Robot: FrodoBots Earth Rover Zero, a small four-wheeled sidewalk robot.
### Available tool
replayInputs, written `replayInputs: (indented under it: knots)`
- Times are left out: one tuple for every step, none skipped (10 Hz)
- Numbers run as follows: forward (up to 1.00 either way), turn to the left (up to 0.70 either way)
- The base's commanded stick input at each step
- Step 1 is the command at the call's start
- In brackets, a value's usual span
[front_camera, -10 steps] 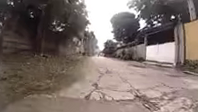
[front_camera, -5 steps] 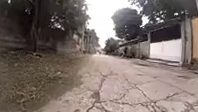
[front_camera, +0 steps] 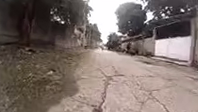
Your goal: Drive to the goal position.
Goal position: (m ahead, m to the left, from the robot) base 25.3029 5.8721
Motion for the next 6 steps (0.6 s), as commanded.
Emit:
replayInputs:
  knots:
    - [1.0, -0.22]
    - [1.0, -0.03]
    - [1.0, 0.0]
    - [1.0, 0.0]
    - [1.0, 0.0]
    - [1.0, 0.0]
